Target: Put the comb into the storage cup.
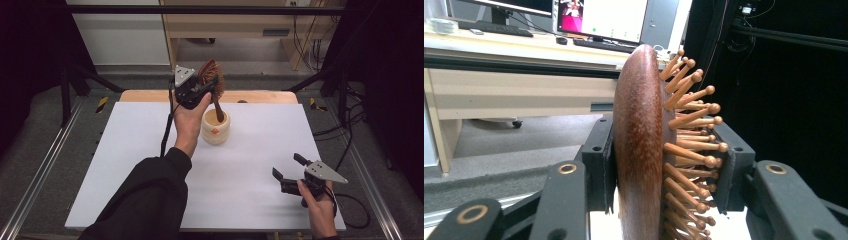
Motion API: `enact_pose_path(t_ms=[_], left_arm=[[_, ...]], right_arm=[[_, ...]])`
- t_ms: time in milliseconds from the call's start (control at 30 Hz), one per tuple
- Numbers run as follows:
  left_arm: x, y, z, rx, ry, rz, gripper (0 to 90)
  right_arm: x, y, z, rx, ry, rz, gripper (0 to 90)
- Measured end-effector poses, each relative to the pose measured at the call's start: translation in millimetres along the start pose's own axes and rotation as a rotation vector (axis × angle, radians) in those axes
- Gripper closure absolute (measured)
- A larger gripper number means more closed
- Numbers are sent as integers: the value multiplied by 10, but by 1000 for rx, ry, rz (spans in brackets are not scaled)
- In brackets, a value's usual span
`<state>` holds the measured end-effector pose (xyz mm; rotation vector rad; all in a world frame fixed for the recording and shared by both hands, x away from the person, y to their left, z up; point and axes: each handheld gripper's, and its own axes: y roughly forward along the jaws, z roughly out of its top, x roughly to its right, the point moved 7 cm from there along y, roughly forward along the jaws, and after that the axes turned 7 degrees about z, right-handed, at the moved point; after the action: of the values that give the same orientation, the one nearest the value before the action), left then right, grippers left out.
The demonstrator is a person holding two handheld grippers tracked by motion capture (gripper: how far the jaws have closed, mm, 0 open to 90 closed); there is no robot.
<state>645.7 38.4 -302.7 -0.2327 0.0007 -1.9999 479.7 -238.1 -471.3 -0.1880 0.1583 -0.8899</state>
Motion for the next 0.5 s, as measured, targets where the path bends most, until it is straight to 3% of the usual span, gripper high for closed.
enact_pose_path(t_ms=[500], left_arm=[[-11,59,-172,-29,5,4,521]], right_arm=[[-14,16,-4,-4,1,11,52]])
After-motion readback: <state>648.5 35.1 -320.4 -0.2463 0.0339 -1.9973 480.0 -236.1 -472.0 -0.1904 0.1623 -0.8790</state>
